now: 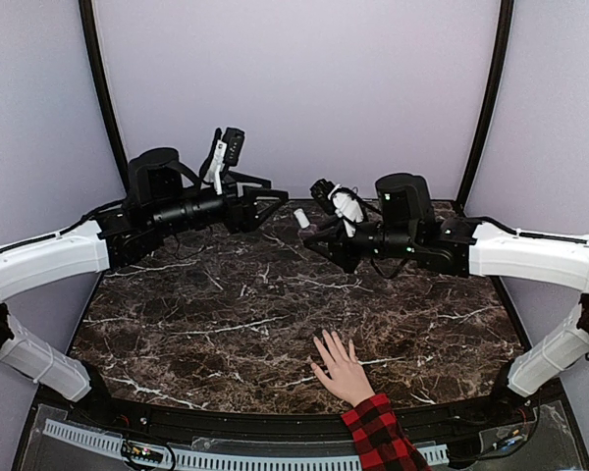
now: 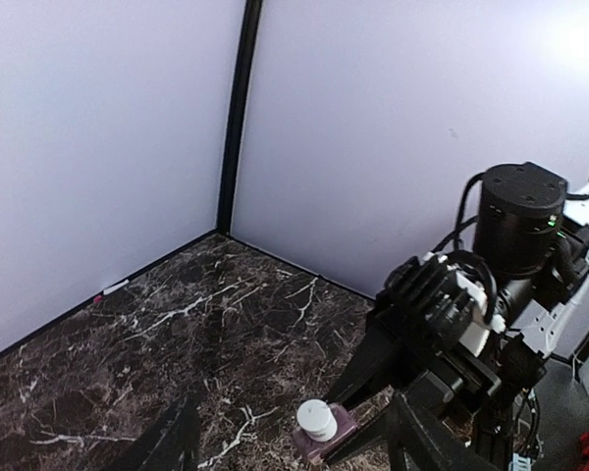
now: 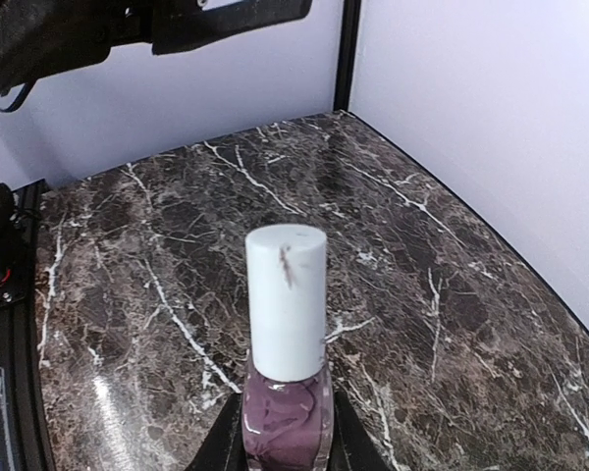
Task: Paint the nails
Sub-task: Unscrew the cap of the nail polish bottle.
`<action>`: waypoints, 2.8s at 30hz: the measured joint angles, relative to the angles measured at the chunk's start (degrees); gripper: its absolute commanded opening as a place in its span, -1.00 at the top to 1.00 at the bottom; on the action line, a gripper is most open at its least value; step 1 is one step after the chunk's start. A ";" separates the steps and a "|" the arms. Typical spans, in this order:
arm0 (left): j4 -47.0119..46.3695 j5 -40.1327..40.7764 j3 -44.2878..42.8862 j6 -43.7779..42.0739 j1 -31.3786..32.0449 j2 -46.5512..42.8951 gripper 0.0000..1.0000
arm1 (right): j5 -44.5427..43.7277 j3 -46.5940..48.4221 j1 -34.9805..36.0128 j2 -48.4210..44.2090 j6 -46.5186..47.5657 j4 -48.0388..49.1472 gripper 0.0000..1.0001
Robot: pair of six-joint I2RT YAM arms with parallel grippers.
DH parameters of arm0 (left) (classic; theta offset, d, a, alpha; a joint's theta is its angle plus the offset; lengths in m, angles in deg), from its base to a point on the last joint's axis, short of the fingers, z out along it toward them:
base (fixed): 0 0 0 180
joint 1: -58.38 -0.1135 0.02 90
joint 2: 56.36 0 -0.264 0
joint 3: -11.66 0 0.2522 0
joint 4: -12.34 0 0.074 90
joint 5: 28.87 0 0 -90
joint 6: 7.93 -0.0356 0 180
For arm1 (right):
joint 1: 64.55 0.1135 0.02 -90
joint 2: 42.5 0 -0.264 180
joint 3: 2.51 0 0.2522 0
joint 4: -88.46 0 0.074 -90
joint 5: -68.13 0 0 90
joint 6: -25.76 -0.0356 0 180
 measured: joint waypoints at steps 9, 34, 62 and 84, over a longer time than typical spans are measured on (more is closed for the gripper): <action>3.91 -12.52 1.92 -10.60 -0.31 -6.29 -0.49 | 12.44 -0.87 -0.04 -2.38 0.44 -0.20 1.00; 11.58 -36.30 4.33 -30.58 2.29 -2.64 -0.03 | 40.63 3.39 -0.04 0.42 9.94 -16.76 1.00; 10.21 -38.05 2.51 -31.21 3.28 -0.22 1.00 | 39.80 4.79 0.09 1.07 11.06 -18.91 1.00; 0.11 -5.77 -3.45 -2.34 3.63 9.49 1.00 | -5.62 0.00 1.92 -4.07 6.36 -9.31 1.00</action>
